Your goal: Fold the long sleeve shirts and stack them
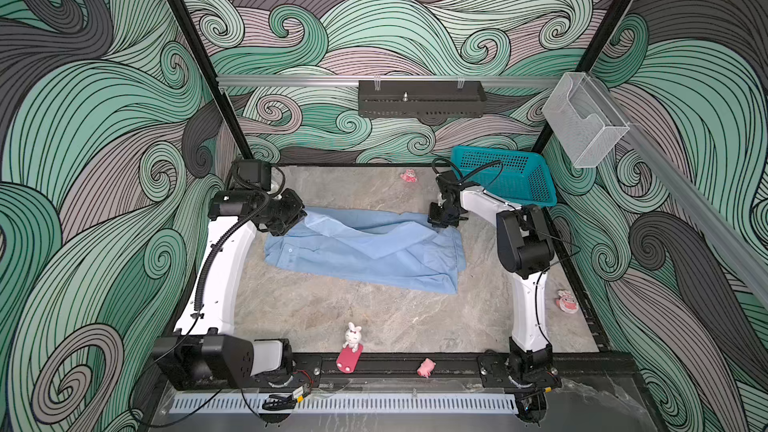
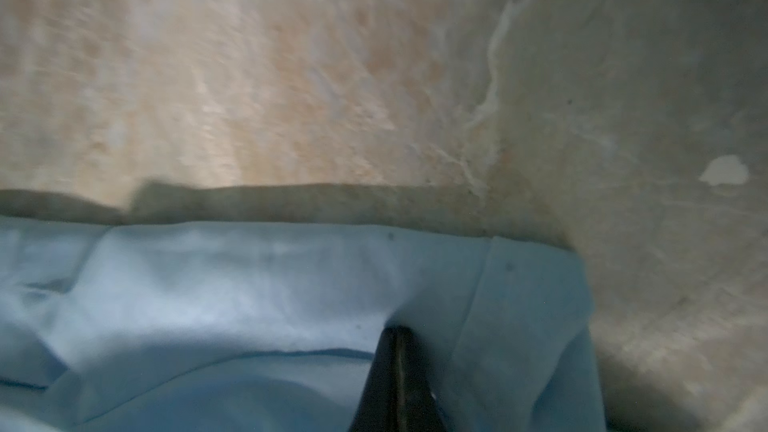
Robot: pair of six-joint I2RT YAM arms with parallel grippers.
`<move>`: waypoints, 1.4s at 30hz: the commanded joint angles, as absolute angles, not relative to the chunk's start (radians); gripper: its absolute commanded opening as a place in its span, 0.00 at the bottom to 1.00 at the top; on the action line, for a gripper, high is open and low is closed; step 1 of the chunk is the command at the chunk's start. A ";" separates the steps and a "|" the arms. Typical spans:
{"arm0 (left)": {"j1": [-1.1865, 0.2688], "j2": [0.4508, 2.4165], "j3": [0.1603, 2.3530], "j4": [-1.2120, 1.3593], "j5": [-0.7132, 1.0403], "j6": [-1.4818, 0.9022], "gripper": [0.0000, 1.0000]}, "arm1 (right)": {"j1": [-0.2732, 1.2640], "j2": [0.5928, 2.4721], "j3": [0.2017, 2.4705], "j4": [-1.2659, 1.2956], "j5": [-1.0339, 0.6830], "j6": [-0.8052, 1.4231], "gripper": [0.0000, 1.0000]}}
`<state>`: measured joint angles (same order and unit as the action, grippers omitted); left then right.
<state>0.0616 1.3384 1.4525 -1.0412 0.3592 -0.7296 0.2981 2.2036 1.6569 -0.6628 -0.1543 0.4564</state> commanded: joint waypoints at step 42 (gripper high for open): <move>0.346 2.084 1.807 -1.074 0.499 -0.905 0.19 | 0.272 2.288 1.742 -0.815 -0.033 0.426 0.00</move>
<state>0.3584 2.0491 1.7348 -1.0199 0.5175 -0.8921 0.2855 2.2402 1.7348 -0.7681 -0.0780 0.4339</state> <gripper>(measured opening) 0.160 0.047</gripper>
